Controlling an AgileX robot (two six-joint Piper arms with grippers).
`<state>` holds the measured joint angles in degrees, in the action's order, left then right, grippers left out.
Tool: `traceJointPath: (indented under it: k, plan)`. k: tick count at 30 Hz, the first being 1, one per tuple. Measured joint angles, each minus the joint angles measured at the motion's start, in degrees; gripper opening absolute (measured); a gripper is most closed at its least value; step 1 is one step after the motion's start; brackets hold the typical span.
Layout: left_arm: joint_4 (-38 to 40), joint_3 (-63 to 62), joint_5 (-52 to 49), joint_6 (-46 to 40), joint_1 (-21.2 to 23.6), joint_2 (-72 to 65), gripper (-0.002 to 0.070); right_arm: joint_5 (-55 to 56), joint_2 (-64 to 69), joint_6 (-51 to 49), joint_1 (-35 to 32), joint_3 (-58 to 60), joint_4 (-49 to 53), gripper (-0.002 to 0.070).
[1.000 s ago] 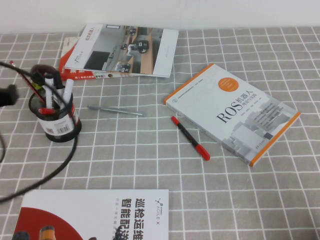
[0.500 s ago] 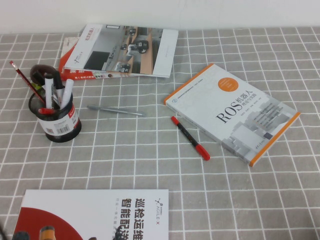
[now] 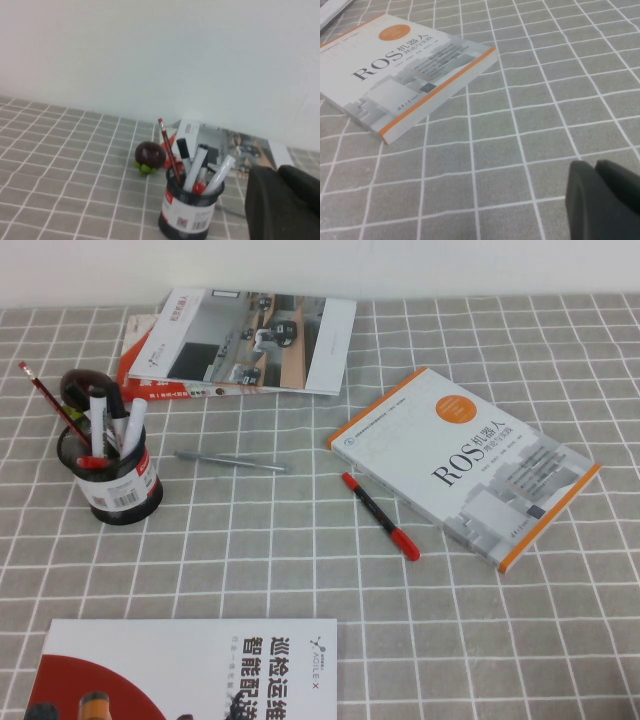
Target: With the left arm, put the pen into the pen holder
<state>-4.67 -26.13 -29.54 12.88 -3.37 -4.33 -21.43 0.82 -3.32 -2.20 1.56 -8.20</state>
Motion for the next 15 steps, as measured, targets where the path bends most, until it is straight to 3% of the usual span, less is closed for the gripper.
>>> traceJointPath:
  k: [9, 15]
  plan:
    - [0.9, 2.3, -4.0, -5.9, 0.0, 0.1, 0.0000, 0.0, 0.0, 0.0, 0.0, 0.0, 0.0, -0.0015]
    - [1.6, 13.2, 10.0, -8.9, 0.3, 0.1, 0.0000, 0.0, 0.0, 0.0, 0.0, 0.0, 0.0, -0.0015]
